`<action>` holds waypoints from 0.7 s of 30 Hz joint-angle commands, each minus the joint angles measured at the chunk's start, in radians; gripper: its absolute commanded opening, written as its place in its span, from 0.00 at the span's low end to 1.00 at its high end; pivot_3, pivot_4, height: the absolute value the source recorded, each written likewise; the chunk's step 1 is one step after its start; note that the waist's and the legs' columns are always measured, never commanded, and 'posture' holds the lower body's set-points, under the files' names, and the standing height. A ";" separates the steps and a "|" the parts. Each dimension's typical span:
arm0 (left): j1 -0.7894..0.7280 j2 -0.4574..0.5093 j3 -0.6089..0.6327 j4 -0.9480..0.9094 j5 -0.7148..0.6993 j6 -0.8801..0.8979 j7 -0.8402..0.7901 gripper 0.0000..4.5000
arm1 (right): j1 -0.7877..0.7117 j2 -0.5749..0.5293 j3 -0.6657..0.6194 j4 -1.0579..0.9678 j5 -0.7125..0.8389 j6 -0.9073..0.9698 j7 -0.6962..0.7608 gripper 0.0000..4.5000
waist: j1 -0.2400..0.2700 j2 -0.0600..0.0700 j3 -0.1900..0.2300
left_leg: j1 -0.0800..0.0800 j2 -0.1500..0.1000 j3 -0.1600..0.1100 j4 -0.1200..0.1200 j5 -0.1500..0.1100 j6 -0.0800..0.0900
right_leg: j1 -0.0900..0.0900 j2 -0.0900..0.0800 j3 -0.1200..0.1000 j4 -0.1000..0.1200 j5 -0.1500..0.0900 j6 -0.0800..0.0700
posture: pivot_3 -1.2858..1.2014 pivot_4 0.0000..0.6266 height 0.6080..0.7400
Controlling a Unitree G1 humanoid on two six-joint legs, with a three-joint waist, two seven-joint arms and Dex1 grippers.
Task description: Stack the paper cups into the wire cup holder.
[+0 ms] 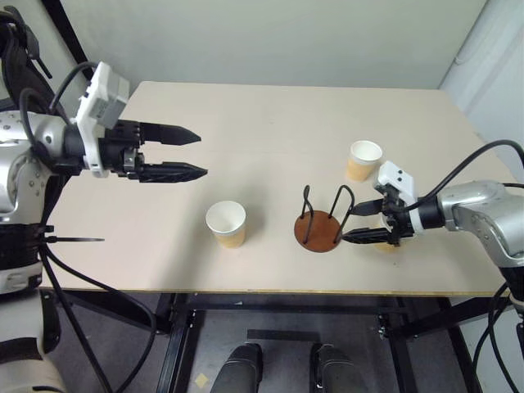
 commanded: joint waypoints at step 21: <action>0.005 0.032 0.030 -0.009 -0.001 -0.033 -0.003 0.87 | -0.131 0.212 0.001 0.067 -0.044 0.026 -0.151 0.01 | -0.001 0.000 0.000 | 0.000 0.000 0.000 0.000 0.000 -0.001 | -0.002 0.000 0.000 0.000 0.002 -0.003 | 0.52 0.24 1.00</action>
